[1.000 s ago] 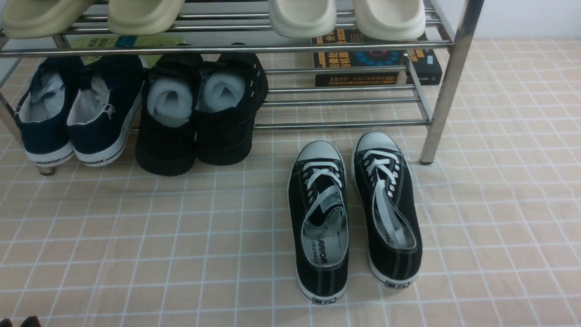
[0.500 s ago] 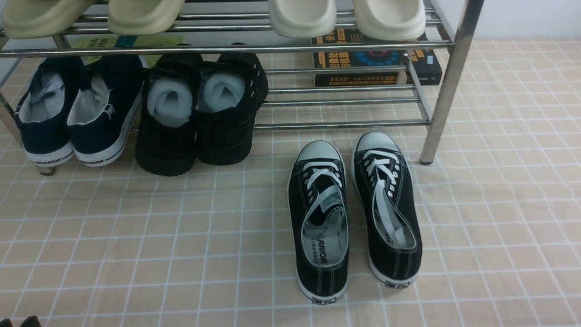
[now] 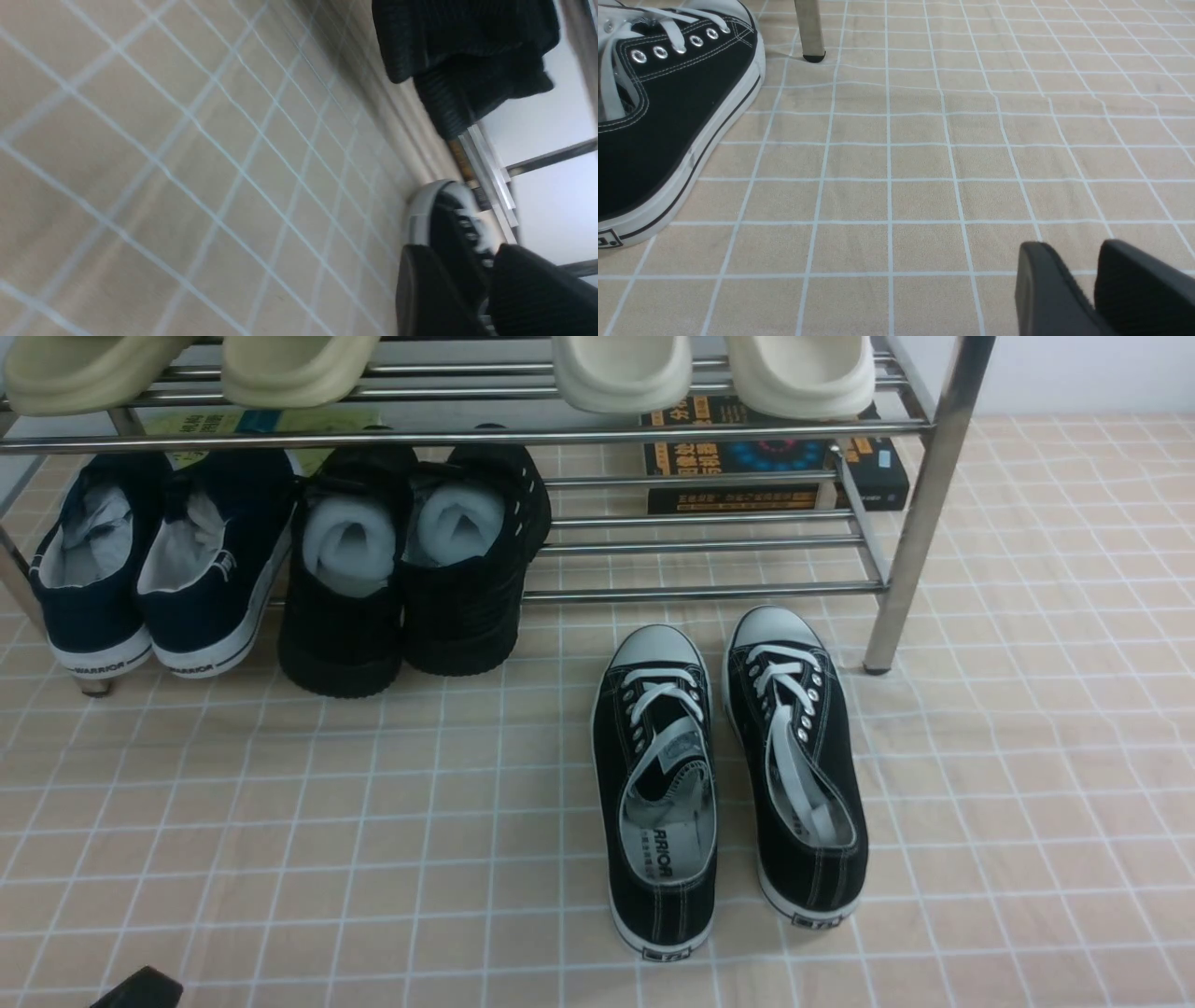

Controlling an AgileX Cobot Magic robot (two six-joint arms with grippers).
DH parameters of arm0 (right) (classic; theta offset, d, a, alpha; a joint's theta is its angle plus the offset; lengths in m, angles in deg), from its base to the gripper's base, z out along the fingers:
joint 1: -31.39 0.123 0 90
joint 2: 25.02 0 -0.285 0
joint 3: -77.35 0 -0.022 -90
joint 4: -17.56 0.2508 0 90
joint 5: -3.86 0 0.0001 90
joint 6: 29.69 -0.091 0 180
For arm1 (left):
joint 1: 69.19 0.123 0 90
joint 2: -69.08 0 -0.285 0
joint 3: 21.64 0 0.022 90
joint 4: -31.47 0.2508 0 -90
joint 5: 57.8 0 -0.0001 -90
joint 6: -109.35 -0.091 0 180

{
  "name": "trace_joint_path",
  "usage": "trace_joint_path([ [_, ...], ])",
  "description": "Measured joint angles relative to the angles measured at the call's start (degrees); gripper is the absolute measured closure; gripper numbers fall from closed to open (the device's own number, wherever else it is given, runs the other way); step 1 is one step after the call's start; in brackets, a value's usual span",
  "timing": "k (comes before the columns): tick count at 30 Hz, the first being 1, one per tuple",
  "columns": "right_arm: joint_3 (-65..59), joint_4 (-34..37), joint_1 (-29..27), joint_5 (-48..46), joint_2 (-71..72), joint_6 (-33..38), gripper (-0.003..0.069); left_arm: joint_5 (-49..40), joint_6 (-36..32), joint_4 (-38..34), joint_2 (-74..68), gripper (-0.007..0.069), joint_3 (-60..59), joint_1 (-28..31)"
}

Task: Take the shoes off the shelf from the light coffee tablecloth by hand.
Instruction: 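Grasp a shoe standing on the lower shelf of the shoe rack with the left gripper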

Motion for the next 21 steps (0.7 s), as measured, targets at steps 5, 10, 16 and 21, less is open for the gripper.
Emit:
trace_joint_path([
  [5,0.00,-0.06,0.00,0.00,0.00,0.00,0.0460,2.48,3.01,-4.50,0.00,0.0385,-0.07,0.00],
  [10,0.00,0.00,0.00,0.00,0.00,0.00,0.0454,1.14,0.81,-4.54,0.00,0.0450,3.09,0.00],
  [16,0.00,0.00,0.00,0.00,0.00,0.00,0.0448,-5.35,-3.83,5.09,-8.13,0.0617,19.76,0.00],
  [21,0.00,0.00,0.00,0.00,0.00,0.00,0.0448,-16.90,-3.78,16.26,-28.20,0.0623,32.94,0.00],
])
